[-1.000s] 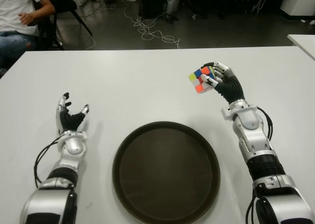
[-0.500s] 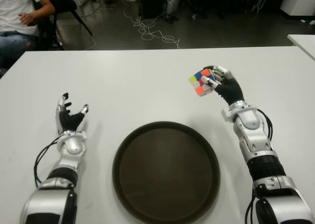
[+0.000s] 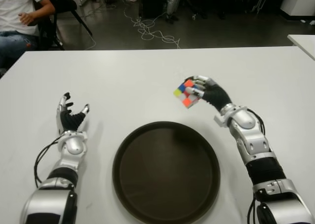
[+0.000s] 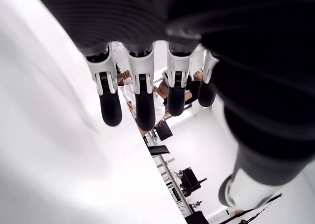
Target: Pick up the Rubik's Cube and put it in the plate
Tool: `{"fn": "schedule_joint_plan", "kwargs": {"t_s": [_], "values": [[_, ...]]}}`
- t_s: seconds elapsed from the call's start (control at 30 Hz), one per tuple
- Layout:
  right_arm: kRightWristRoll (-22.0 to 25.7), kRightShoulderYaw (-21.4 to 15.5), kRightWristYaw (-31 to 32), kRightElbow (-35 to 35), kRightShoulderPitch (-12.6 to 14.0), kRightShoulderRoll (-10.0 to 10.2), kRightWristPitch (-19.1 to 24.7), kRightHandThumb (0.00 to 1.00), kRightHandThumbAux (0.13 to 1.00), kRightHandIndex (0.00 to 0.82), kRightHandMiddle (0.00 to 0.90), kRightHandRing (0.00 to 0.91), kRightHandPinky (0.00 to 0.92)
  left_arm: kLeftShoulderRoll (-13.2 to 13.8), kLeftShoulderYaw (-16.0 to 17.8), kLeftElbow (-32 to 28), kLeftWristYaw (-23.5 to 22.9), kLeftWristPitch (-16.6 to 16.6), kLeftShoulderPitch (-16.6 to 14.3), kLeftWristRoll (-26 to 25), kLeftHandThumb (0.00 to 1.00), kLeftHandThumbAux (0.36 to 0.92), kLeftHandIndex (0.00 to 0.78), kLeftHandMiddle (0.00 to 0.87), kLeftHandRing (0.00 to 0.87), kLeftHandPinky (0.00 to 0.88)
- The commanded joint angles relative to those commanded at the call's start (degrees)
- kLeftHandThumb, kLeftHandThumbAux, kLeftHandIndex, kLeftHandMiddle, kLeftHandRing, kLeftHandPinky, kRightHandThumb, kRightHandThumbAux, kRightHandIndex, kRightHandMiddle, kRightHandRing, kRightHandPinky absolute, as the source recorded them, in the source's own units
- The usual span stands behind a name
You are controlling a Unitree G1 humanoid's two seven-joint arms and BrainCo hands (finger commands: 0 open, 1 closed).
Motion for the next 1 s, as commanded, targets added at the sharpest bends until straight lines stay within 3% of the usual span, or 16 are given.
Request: {"fn": "schedule_joint_plan", "kwargs": {"t_s": [0.27, 0.63, 1.0], "values": [[-3.22, 2.22, 0.95, -0.66, 0.56, -1.51, -3.49, 0.702, 0.718, 0.440, 0.810, 0.815, 0.799, -0.13, 0.10, -0.06, 0.08, 0.33, -0.09, -0.04, 0.000, 0.758, 0.103, 0.138, 0.137, 0.124], [-8.41, 3.94, -2.81, 1.34, 2.14, -1.72, -14.61, 0.686, 0.719, 0.437, 0.806, 0.824, 0.812, -0.56, 1.16, -0.08, -1.09, 1.34, -0.17, -1.53, 0.000, 0.727, 0.086, 0.121, 0.115, 0.086], [-10.77, 5.04, -3.64, 2.31, 2.75, -2.30, -20.11, 0.678, 0.722, 0.431, 0.779, 0.813, 0.802, -0.39, 0.56, -0.33, -0.50, 0.53, 0.06, -0.79, 0.000, 0.733, 0.095, 0.129, 0.129, 0.120]]}}
